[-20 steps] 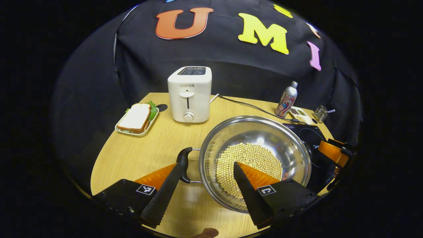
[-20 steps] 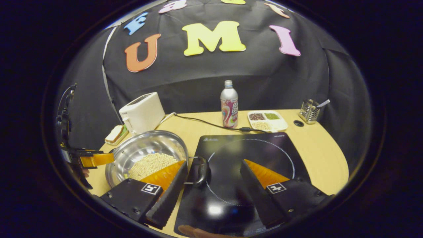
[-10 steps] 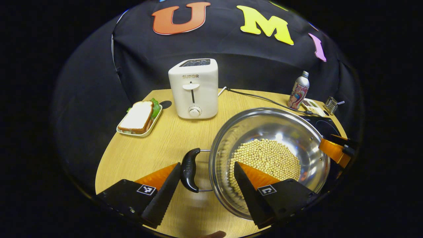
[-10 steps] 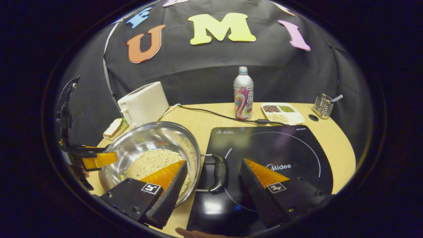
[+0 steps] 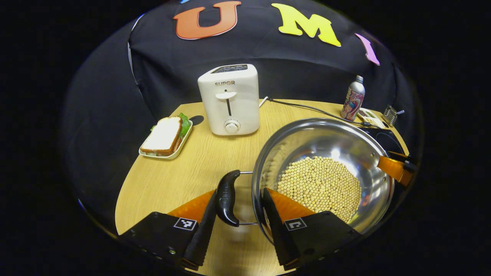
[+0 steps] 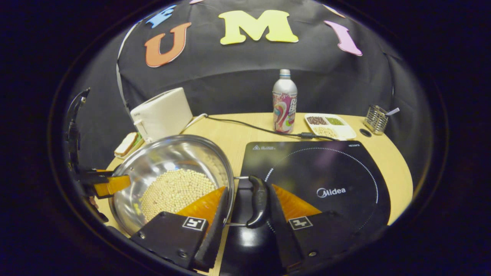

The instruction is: First push the handle of the pot to place it horizontally, then grasp the pot with both hands and set it on the induction cooktop.

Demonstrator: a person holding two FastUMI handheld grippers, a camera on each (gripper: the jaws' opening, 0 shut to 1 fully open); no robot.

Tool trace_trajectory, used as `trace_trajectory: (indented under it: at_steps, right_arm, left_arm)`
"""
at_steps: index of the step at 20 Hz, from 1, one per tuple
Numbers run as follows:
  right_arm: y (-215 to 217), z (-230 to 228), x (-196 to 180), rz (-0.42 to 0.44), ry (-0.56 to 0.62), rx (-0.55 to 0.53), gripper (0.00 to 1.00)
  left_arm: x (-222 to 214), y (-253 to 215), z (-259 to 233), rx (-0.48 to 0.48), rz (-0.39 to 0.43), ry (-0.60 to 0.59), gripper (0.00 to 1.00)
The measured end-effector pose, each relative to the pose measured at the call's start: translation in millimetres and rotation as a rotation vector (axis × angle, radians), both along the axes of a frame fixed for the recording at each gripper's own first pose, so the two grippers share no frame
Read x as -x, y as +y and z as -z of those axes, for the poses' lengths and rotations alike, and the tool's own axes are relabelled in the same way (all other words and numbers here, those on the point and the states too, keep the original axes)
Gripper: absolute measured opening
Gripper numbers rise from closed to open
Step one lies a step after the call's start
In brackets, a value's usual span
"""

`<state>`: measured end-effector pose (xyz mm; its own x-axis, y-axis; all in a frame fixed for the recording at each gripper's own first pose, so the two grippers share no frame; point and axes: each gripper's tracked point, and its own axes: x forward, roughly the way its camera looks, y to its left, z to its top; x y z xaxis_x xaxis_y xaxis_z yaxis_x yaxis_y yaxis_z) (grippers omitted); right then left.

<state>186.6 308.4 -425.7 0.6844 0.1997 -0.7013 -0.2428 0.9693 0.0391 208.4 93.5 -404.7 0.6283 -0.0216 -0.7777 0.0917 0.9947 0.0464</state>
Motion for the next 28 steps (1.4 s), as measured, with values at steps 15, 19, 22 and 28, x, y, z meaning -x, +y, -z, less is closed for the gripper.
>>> trace_trajectory:
  at_steps: [15, 19, 22, 28]
  right_arm:
    - [6, -43, 15, -0.074, -0.044, -0.02, 0.53]
    - [0, -75, 27, -0.112, -0.057, -0.034, 0.53]
    - [-15, -96, 34, -0.124, -0.043, -0.063, 0.56]
    - [-75, -135, 33, -0.095, -0.092, -0.061, 0.53]
  left_arm:
    - [20, 9, -41, -0.031, -0.032, 0.007, 0.66]
    - [40, 6, -77, -0.061, -0.052, -0.008, 0.65]
    - [53, -6, -106, -0.085, -0.057, -0.026, 0.66]
    - [54, -61, -135, -0.066, -0.016, -0.054, 0.65]
